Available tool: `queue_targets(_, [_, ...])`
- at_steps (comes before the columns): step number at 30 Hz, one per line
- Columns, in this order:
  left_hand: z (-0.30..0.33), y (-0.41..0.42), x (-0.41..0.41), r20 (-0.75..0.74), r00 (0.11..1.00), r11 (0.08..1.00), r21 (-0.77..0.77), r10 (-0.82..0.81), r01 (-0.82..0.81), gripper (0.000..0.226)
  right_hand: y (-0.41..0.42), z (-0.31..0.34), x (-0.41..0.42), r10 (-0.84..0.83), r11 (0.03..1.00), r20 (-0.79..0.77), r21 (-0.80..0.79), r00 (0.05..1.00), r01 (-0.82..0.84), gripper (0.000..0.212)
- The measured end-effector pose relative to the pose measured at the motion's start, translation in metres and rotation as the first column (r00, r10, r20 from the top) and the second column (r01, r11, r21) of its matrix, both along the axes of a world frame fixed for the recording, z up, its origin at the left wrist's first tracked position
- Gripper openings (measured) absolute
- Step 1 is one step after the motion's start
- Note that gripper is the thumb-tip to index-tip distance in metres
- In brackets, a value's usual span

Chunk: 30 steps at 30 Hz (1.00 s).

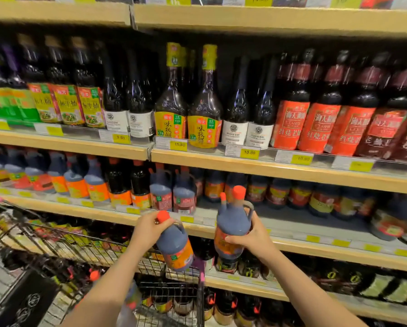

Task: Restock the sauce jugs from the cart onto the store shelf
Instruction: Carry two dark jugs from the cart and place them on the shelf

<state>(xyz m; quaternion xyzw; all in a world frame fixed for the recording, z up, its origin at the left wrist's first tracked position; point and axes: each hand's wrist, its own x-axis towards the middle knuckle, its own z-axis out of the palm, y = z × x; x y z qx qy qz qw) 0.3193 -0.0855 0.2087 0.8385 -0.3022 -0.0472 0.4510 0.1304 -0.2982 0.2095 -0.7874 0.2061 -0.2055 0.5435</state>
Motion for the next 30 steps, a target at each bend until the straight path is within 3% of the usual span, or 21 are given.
queue_targets(4, [-0.003, -0.004, 0.028, -0.021, 0.997, 0.997, -0.020, 0.078, -0.078, 0.025, -0.022, -0.001, 0.046, 0.076, 0.996, 0.044, -0.039, 0.996, -0.074, 0.089])
queue_targets(8, [-0.017, -0.017, 0.053, 0.022, 0.993, 0.993, -0.032, 0.117, -0.117, 0.035, -0.046, -0.019, 0.098, 0.066, 0.996, 0.066, -0.065, 0.996, -0.061, 0.085])
queue_targets(14, [-0.022, -0.026, 0.068, 0.064, 0.993, 0.993, -0.060, 0.101, -0.097, 0.039, -0.068, -0.042, 0.149, 0.039, 0.999, 0.014, -0.012, 0.999, -0.039, 0.044])
queue_targets(18, [-0.040, -0.028, 0.064, 0.054, 0.995, 0.995, -0.058, 0.087, -0.084, 0.037, -0.076, -0.062, 0.160, 0.025, 0.998, -0.077, 0.057, 0.997, -0.021, 0.048])
queue_targets(20, [-0.050, -0.028, 0.065, 0.013, 0.996, 0.995, -0.054, 0.083, -0.083, 0.035, -0.077, -0.067, 0.163, 0.003, 0.996, -0.147, 0.084, 0.989, 0.010, 0.021])
queue_targets(21, [-0.054, -0.029, 0.065, 0.004, 0.996, 0.995, -0.054, 0.088, -0.088, 0.034, -0.077, -0.066, 0.165, -0.013, 0.995, -0.182, 0.090, 0.983, 0.030, 0.019])
queue_targets(23, [-0.058, -0.033, 0.063, 0.009, 0.996, 0.994, -0.062, 0.086, -0.085, 0.033, -0.078, -0.060, 0.165, -0.002, 0.997, -0.267, 0.073, 0.964, 0.022, 0.045])
queue_targets(25, [-0.059, -0.036, 0.061, 0.022, 0.995, 0.995, -0.051, 0.093, -0.092, 0.032, -0.075, -0.056, 0.164, 0.001, 0.998, -0.297, 0.056, 0.955, 0.016, 0.046])
queue_targets(28, [-0.056, -0.038, 0.056, 0.016, 0.995, 0.995, -0.021, 0.103, -0.102, 0.030, -0.070, -0.051, 0.160, 0.086, 0.990, -0.224, 0.130, 0.971, -0.058, 0.019])
queue_targets(30, [-0.049, -0.039, 0.051, 0.004, 0.995, 0.994, -0.025, 0.104, -0.104, 0.027, -0.066, -0.047, 0.153, 0.124, 0.982, -0.145, 0.162, 0.982, -0.100, 0.018])
